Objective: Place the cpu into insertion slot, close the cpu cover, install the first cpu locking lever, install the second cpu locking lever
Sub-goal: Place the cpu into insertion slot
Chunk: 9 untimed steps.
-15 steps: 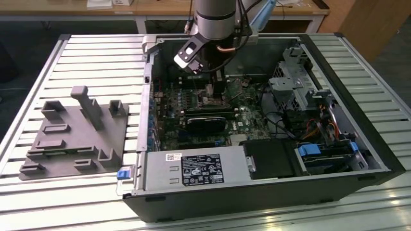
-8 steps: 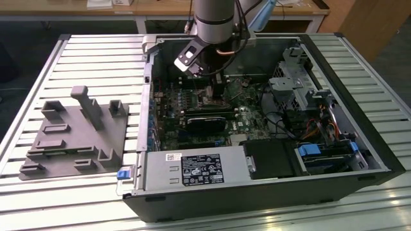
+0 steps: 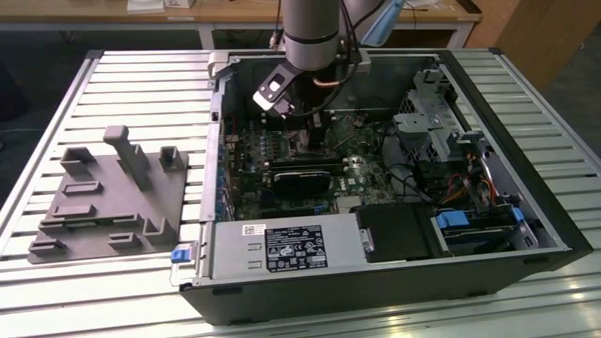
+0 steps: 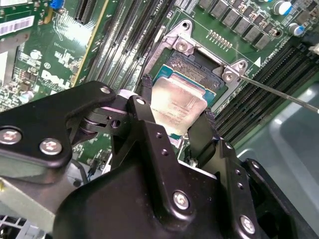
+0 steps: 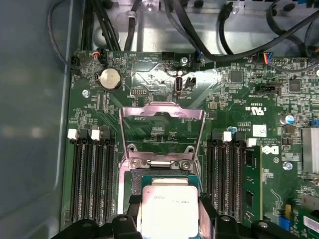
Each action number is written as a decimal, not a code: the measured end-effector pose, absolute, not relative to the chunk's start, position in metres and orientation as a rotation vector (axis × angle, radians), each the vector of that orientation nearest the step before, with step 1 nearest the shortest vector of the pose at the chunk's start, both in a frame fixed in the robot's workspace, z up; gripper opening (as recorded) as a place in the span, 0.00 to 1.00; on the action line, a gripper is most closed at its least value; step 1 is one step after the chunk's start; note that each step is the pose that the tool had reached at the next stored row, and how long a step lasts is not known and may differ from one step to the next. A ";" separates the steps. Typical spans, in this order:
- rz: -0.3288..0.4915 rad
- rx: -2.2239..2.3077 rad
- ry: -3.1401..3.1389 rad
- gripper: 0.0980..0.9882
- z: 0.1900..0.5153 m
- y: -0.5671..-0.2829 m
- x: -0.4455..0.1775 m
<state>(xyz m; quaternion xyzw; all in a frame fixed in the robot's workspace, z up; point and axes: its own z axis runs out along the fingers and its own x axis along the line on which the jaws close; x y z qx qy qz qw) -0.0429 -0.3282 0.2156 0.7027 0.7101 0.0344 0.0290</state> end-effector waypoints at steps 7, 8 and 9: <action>0.106 2.168 2.190 0.49 0.208 -0.327 -0.043; 0.106 2.168 2.190 0.49 0.207 -0.327 -0.043; 0.106 2.168 2.190 0.49 0.206 -0.327 -0.043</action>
